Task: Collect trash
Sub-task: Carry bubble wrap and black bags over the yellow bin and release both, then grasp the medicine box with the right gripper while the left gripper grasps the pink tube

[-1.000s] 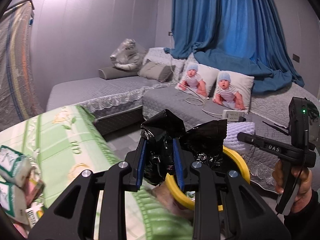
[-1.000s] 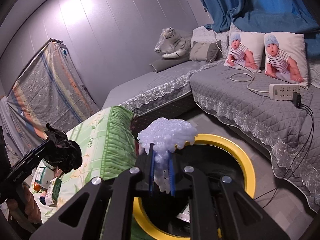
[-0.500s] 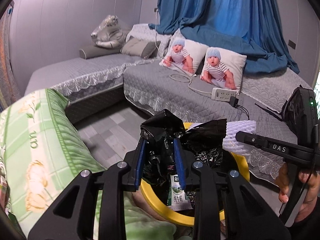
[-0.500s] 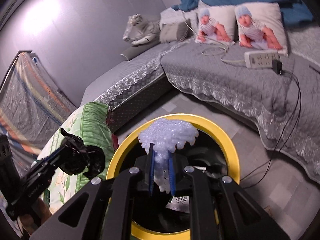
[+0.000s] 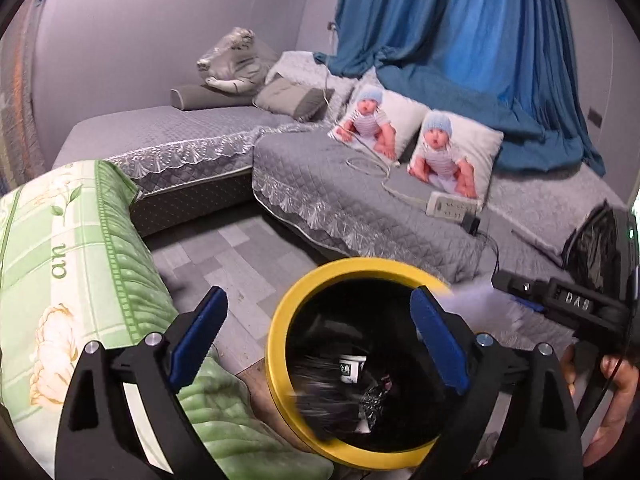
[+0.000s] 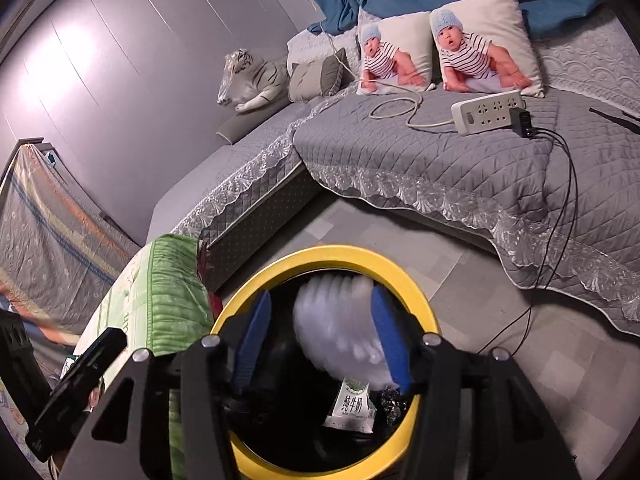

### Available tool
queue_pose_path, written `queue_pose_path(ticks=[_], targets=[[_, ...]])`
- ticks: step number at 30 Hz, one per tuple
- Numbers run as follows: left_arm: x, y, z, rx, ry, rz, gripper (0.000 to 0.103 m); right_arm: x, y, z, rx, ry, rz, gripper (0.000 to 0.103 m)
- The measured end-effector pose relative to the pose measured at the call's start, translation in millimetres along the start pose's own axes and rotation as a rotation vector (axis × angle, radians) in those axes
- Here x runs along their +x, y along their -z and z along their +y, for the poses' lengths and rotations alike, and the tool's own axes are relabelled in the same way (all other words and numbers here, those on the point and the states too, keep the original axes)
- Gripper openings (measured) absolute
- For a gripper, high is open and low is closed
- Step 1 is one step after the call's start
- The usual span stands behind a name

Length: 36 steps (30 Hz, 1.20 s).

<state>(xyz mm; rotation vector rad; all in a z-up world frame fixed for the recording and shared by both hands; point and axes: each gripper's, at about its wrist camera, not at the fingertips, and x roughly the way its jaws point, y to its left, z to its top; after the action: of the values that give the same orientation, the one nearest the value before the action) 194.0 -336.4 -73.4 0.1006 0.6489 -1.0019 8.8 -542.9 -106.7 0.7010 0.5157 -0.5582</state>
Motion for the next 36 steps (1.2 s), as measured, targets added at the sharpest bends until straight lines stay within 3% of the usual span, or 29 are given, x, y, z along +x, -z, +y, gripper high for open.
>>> queue_pose_path(ticks=[5,10,14,16,19,23,28,31,36], targets=[[-33,-7,24,-0.095,-0.022,-0.083,0.093,-7,1,13,-0.035,-0.036,-0.001,0.051],[-104,-11,47,-0.132,-0.136,-0.259,0.093,-16,5,47,-0.117,-0.099,-0.024,0.056],[-176,-4,76,-0.164,-0.252,-0.387,0.094,-18,19,94,-0.236,-0.209,-0.009,0.059],[-216,3,94,-0.181,-0.294,-0.452,0.094,-17,29,121,-0.301,-0.28,0.021,0.064],[-277,24,118,-0.196,-0.455,-0.548,0.095,-13,57,175,-0.416,-0.396,0.096,0.066],[-345,57,146,-0.257,-0.635,-0.624,0.095,-2,114,255,-0.553,-0.542,0.282,0.066],[-406,105,174,-0.368,-0.791,-0.649,0.095,15,178,340,-0.709,-0.587,0.456,0.066],[-420,128,187,-0.417,-0.87,-0.594,0.095,28,200,381,-0.76,-0.564,0.519,0.066],[-414,159,210,-0.42,-0.856,-0.43,0.095,40,229,427,-0.855,-0.463,0.541,0.074]])
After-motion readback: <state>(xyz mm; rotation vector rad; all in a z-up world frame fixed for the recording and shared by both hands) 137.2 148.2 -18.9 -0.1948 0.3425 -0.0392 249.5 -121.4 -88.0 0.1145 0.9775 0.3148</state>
